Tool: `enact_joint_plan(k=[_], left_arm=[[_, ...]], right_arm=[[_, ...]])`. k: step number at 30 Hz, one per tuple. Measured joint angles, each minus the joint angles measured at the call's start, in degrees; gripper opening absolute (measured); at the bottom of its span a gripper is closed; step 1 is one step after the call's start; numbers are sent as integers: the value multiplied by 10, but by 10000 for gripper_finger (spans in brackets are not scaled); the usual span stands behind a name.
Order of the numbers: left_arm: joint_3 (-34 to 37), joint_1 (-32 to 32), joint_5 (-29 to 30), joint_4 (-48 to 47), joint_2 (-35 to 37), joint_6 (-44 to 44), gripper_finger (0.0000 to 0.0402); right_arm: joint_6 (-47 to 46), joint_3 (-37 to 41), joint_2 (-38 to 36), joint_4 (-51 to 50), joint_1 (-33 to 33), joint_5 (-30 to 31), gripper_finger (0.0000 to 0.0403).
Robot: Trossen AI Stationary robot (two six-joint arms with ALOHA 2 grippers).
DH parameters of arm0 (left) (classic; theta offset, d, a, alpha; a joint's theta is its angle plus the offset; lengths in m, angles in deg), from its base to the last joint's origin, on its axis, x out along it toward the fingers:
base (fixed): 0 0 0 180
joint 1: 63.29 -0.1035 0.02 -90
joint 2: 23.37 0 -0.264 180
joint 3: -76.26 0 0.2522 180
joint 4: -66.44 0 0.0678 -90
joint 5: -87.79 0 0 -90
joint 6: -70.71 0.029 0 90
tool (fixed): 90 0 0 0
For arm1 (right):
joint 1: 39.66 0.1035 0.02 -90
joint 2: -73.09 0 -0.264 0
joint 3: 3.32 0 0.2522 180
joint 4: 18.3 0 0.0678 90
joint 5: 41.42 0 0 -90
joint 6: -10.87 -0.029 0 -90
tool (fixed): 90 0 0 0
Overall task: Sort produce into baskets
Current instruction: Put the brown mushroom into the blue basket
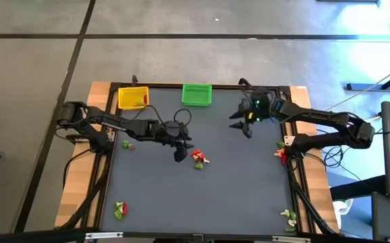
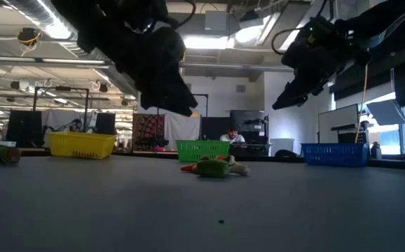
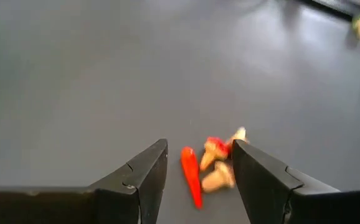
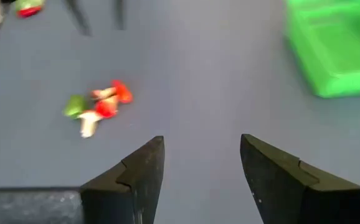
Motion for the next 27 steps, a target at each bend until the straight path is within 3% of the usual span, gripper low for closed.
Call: enact_joint_plan(k=[6, 14, 20, 27], left_arm=[[-1, 9, 0, -61, -10, -30, 175], [-55, 11, 18, -333, 57, -44, 175], [-72, 7, 36, -491, 108, -88, 175], [-72, 1, 25, -513, 120, -91, 182]], right_arm=[[0, 0, 0, -2, 68, 22, 209], [-3, 0, 0, -2, 124, 75, 209], [-3, 0, 0, -3, 133, 76, 209], [-4, 0, 0, -3, 133, 76, 209]])
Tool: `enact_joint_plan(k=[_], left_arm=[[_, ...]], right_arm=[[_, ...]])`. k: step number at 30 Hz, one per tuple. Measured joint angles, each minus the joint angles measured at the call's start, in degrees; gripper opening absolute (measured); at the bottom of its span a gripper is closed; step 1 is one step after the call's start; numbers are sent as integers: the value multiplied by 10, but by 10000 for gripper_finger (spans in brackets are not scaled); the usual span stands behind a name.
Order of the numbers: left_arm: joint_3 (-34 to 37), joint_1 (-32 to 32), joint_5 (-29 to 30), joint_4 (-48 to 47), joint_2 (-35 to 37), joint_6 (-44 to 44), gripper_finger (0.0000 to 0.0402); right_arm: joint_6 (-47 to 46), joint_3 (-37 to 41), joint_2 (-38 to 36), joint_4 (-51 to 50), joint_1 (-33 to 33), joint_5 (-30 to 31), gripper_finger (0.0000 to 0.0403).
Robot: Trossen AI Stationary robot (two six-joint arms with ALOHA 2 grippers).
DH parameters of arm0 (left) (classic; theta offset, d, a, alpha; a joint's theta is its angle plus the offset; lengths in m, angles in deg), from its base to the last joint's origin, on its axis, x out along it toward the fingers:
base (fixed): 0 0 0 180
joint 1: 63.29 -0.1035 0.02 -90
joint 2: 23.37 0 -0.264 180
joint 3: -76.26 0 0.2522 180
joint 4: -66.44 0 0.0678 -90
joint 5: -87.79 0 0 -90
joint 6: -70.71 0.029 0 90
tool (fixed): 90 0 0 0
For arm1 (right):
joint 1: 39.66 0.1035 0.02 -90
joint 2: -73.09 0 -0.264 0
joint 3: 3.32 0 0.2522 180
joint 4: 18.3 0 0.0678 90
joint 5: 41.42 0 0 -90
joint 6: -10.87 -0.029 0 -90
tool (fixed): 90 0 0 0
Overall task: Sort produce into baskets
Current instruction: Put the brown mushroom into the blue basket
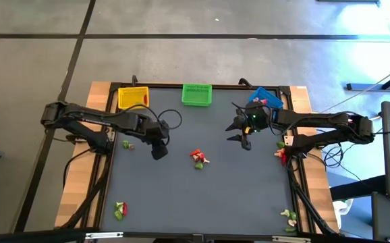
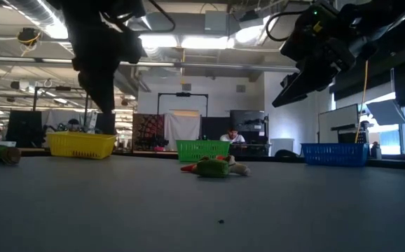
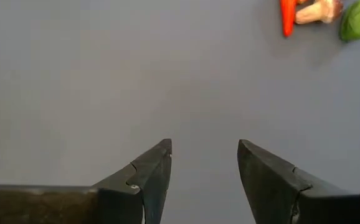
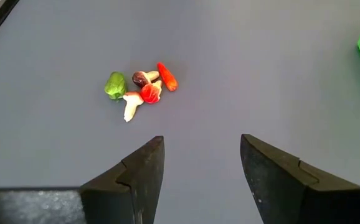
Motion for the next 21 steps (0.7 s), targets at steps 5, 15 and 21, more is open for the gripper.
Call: enact_joint_plan(k=[5, 15, 21], left_arm=[[0, -23, -9, -40, -1, -9, 224], [40, -52, -2, -162, -3, -60, 255], [75, -52, -24, -174, -19, -83, 242]], right_arm=[[0, 10, 0, 0, 0, 3, 209], [0, 35, 0, 0, 0, 5, 209], [0, 37, 0, 1, 0, 6, 209]])
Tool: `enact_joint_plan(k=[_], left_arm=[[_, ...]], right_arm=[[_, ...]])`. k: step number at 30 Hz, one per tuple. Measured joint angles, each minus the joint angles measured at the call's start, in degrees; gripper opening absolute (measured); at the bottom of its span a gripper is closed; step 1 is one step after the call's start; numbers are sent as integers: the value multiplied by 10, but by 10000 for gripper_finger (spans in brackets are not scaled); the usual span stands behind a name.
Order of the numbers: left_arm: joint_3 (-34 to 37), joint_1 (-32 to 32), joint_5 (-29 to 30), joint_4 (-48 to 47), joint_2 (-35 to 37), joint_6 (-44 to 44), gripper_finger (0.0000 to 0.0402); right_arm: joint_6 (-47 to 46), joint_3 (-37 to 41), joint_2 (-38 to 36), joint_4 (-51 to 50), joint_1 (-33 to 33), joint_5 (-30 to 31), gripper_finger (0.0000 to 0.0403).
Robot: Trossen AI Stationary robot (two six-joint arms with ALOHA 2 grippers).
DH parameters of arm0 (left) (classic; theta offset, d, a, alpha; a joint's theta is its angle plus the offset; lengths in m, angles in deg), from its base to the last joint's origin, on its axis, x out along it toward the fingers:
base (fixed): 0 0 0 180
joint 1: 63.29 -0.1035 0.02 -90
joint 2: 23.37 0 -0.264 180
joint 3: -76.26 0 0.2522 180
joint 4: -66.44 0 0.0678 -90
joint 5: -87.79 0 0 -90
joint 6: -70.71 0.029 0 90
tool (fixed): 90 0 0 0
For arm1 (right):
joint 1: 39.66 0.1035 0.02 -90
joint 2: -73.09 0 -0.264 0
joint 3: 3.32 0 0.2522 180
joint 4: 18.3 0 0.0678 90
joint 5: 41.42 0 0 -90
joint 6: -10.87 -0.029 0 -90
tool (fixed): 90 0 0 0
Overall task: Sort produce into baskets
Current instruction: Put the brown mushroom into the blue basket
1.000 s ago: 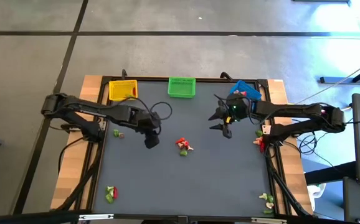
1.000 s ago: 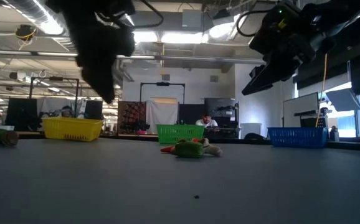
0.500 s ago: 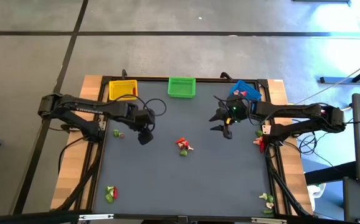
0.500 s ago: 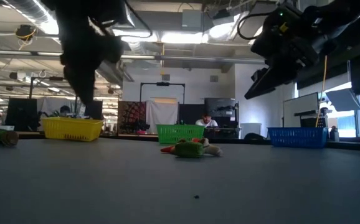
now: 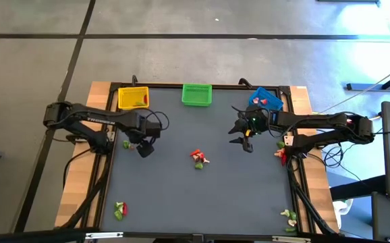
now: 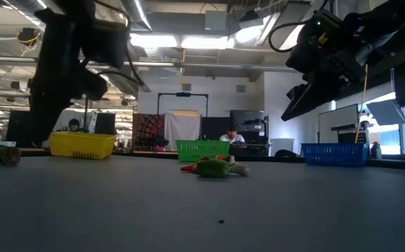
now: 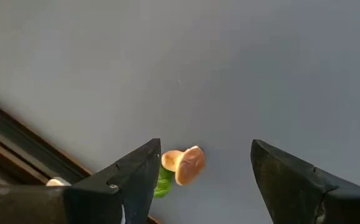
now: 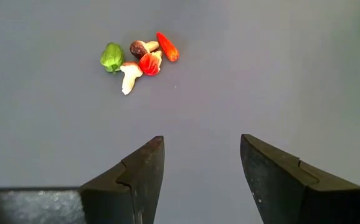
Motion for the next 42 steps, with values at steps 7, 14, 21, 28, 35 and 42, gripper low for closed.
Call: enact_joint_plan(k=[7, 14, 21, 28, 35, 42], left_arm=[[22, 0, -21, -3, -19, -1, 228], [38, 0, -21, -3, -41, 3, 217], [38, 0, -22, -1, -44, 3, 207], [38, 0, -22, -1, -44, 4, 186], [38, 0, -22, 0, -44, 12, 182], [38, 0, -22, 1, -44, 11, 182]], right_arm=[[0, 0, 0, 0, 0, 0, 209], [0, 0, 0, 0, 0, 0, 209], [0, 0, 0, 0, 0, 0, 209], [0, 0, 0, 0, 0, 0, 209], [0, 0, 0, 0, 0, 0, 209], [0, 0, 0, 0, 0, 0, 209]])
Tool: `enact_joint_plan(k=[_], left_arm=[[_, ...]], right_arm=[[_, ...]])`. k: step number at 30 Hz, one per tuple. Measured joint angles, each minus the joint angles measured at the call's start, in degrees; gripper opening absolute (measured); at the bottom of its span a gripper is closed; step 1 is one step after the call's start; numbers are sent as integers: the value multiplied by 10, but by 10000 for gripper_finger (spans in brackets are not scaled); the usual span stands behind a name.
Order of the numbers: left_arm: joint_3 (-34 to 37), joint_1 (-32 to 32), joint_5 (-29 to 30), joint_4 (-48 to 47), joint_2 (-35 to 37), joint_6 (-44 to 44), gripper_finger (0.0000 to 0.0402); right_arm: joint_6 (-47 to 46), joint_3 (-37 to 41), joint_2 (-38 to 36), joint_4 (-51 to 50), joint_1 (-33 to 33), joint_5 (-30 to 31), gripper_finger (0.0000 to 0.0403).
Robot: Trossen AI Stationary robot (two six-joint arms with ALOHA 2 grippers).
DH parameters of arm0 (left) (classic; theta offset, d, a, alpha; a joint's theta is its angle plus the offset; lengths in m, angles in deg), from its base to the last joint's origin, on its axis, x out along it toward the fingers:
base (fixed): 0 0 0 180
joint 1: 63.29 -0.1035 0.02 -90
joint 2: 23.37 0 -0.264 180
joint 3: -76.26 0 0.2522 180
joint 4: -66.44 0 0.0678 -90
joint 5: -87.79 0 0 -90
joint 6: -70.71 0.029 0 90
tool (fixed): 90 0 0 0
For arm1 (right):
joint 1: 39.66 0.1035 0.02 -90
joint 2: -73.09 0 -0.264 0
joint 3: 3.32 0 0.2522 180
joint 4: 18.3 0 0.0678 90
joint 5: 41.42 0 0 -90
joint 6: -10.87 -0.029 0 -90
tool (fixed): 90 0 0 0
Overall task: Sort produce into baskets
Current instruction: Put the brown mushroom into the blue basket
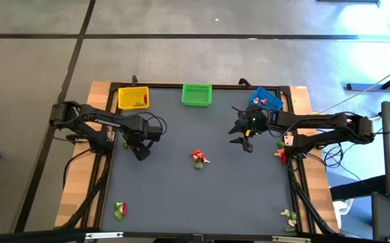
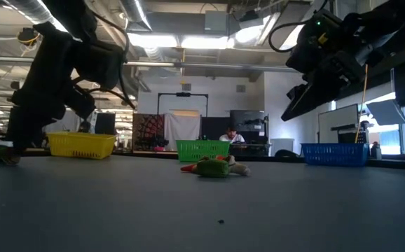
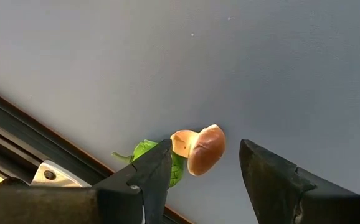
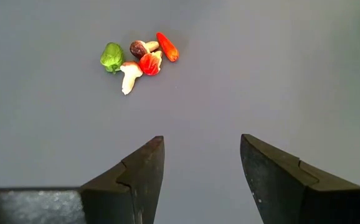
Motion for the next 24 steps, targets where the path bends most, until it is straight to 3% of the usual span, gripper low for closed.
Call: enact_joint_plan(k=[13, 24], left_arm=[[2, -13, 5, -1, -3, 6, 182], [41, -13, -28, 17, -8, 20, 183]], right_arm=[[0, 0, 0, 0, 0, 0, 209], [0, 0, 0, 0, 0, 0, 209]])
